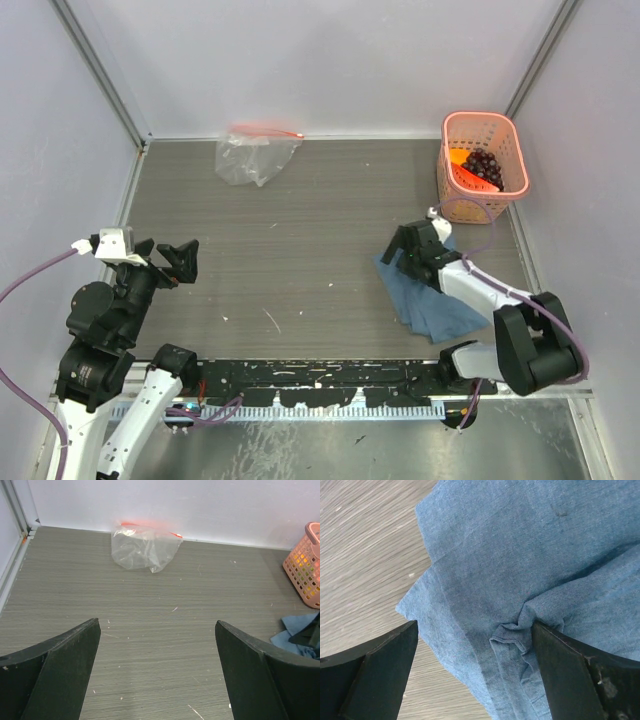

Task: Place the food in the zip-top bag and seal the zipper
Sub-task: Move the distractor to the center of the board.

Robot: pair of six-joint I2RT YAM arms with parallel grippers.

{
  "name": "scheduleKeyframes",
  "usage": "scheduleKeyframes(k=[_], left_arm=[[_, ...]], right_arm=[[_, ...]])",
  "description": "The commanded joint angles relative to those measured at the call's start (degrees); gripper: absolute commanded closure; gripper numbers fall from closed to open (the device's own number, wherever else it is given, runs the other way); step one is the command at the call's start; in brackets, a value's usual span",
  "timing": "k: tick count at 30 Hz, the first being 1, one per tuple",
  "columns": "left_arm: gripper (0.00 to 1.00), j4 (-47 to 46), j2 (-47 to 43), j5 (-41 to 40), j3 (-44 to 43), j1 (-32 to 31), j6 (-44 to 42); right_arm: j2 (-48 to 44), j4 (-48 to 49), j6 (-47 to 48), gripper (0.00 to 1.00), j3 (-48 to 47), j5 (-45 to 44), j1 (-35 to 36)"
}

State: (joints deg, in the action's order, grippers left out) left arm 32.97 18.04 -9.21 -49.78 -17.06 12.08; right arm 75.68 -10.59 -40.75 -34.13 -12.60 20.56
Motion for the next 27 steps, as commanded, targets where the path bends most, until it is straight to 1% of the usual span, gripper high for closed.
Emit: scheduleKeyframes(k=[1, 8, 11, 14, 16, 19, 27], left_arm=[[0.02, -2.11, 0.25, -0.43, -0.32, 0.42, -0.87], [0.02, -2.29, 0.34, -0.37, -0.07, 0.39, -0.71], [0.02, -2.29, 0.88, 0.05, -0.20, 0.42, -0.50], [0.02, -2.32, 1.22, 0.25, -0.29, 0.37, -0.04], [0.02, -2.36, 1.56, 0.26, -0.43, 0.36, 0.46], [0.02, -1.92, 2.98, -0.31, -1.16, 0.44, 1.90], [0.02, 0.59, 10.29, 1.08, -3.35, 0.39, 7.73]], right_arm=[[-5.06, -5.52, -0.91, 0.00, 1.99, -2.61, -6.45], [-7.59, -7.38, -0.96, 0.00, 2.58, -4.38, -19.30], [-7.68, -7.47, 0.07, 0.00, 1.92, -4.55, -22.83], [-7.80, -8.02, 2.10, 0.00, 0.16, -4.70, -23.19], [-8.06, -7.93, 3.45, 0.00, -0.78, -2.73, -23.18], [-9.84, -6.64, 6.21, 0.00, -1.07, 4.12, -23.19], [-20.28, -1.67, 14.02, 0.00, 0.90, 17.76, -22.11]])
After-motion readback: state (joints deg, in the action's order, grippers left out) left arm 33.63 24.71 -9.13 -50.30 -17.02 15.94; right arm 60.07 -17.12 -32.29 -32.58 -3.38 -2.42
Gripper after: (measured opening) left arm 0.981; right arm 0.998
